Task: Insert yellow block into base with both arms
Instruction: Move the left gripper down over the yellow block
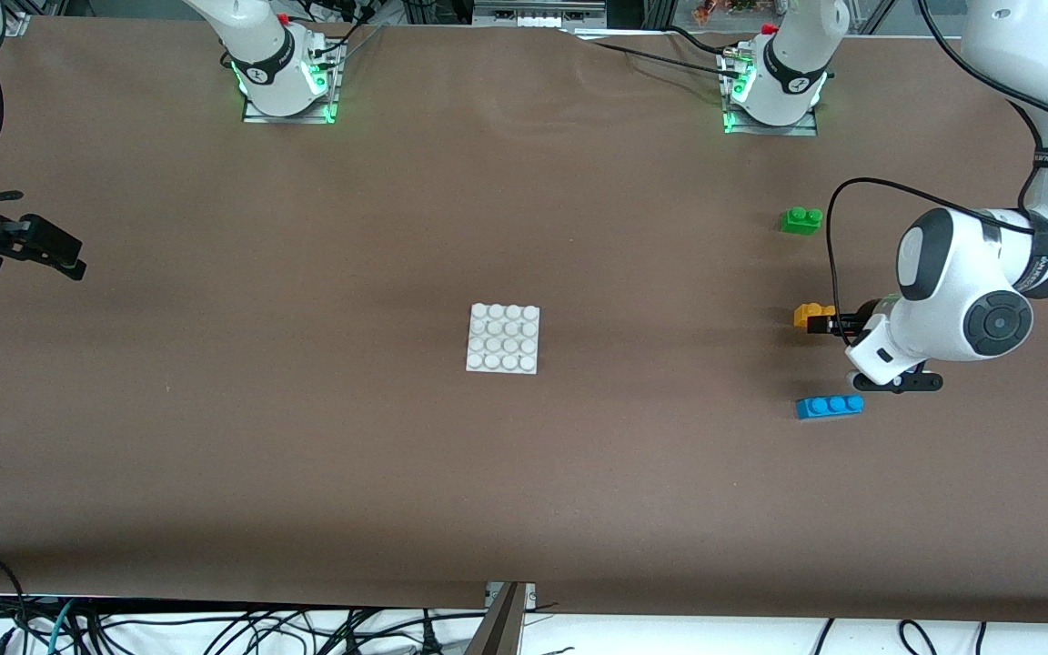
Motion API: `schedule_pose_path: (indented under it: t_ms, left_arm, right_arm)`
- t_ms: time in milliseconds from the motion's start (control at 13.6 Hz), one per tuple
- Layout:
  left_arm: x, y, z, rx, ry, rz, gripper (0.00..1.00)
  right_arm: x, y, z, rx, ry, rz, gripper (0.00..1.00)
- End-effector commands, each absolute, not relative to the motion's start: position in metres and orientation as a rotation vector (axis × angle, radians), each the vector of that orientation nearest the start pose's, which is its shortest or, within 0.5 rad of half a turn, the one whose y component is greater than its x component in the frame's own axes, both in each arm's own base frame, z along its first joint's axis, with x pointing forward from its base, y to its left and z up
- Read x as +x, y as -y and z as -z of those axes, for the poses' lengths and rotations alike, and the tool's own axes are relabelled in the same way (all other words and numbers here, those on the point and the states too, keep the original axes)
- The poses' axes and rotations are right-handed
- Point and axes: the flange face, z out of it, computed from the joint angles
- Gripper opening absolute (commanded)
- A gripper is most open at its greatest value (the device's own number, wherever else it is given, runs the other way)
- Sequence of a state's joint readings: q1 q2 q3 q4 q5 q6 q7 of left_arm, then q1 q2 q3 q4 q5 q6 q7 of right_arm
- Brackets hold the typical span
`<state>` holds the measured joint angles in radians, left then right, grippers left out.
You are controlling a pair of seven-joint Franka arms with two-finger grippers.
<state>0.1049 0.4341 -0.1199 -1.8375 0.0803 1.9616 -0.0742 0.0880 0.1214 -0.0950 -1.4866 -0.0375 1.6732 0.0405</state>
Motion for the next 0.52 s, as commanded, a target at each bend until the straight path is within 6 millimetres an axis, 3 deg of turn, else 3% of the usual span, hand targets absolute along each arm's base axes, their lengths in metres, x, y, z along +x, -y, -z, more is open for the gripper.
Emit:
schedule_pose_path:
  t_ms: [0,442]
  left_arm:
    - [0.592,-0.007,-0.264,-3.098,-0.004,-0.434,1.0]
    - [0.573,-0.029,-0.232,-3.126,-0.059,-0.386,1.0]
  right_arm:
    - [0.597,0.004,-0.607,-3.198,-0.065,0.101,1.0]
    - [0.597,0.005,-0.606,-3.198,-0.065,0.096,1.0]
